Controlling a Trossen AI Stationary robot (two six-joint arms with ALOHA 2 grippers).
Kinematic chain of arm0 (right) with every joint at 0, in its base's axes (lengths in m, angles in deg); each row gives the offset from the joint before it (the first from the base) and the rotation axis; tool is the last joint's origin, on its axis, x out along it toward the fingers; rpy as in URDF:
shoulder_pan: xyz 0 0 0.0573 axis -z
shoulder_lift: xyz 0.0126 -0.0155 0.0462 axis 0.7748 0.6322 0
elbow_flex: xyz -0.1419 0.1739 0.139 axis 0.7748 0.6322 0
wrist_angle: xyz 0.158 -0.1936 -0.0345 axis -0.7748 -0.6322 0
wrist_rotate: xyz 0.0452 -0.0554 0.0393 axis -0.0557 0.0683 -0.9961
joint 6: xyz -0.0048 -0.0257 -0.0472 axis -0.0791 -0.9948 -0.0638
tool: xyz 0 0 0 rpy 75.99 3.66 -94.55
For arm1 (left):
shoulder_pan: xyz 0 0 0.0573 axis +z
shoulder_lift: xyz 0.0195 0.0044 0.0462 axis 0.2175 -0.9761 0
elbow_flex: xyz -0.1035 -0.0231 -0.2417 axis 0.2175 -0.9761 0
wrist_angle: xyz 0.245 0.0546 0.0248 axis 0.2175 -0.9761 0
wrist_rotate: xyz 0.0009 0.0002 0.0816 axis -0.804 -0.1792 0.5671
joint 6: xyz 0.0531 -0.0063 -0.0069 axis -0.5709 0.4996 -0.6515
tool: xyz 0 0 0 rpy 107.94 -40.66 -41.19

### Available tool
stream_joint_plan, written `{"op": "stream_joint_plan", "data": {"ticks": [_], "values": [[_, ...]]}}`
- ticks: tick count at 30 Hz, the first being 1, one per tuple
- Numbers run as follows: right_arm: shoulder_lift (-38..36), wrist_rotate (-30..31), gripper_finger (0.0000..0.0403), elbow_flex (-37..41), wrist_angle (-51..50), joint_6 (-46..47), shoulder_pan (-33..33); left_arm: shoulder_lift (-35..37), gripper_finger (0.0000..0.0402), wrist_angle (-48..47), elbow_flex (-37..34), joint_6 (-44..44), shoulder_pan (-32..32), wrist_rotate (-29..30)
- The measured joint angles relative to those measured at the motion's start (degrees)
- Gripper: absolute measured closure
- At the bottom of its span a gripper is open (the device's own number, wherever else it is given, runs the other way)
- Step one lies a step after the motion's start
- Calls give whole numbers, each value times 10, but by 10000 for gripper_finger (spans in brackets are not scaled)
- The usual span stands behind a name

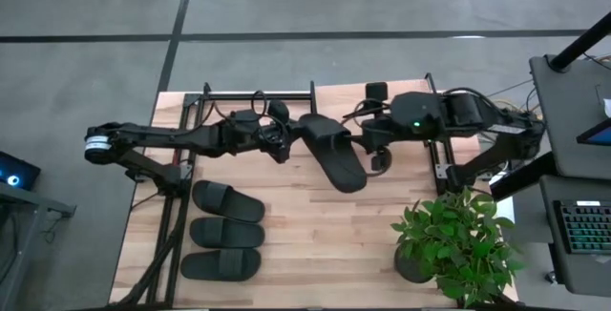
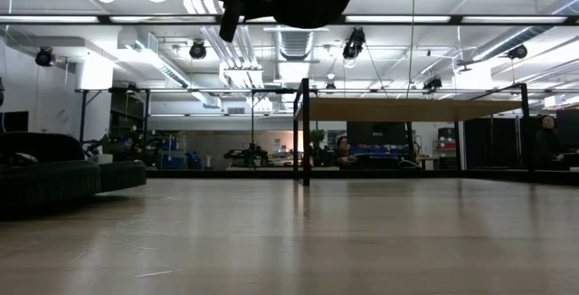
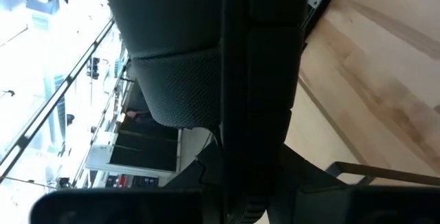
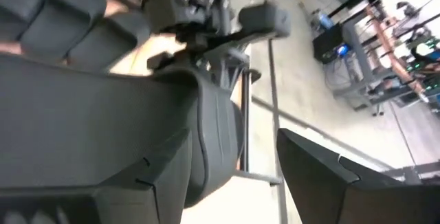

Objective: Pick and place slides into the shelf
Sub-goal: Put the black slipper on the shelf

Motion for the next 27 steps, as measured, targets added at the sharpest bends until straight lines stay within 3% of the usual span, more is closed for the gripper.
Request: {"op": "stream_joint_plan", "data": {"ticks": [12,27], "values": [[84,0,197,-116,-113,-20,18,-20,367,7,24,-17,0,-3],[109,6,197,-148,-176,-15,23,-42,368,3,54,-44,0,-3]]}}
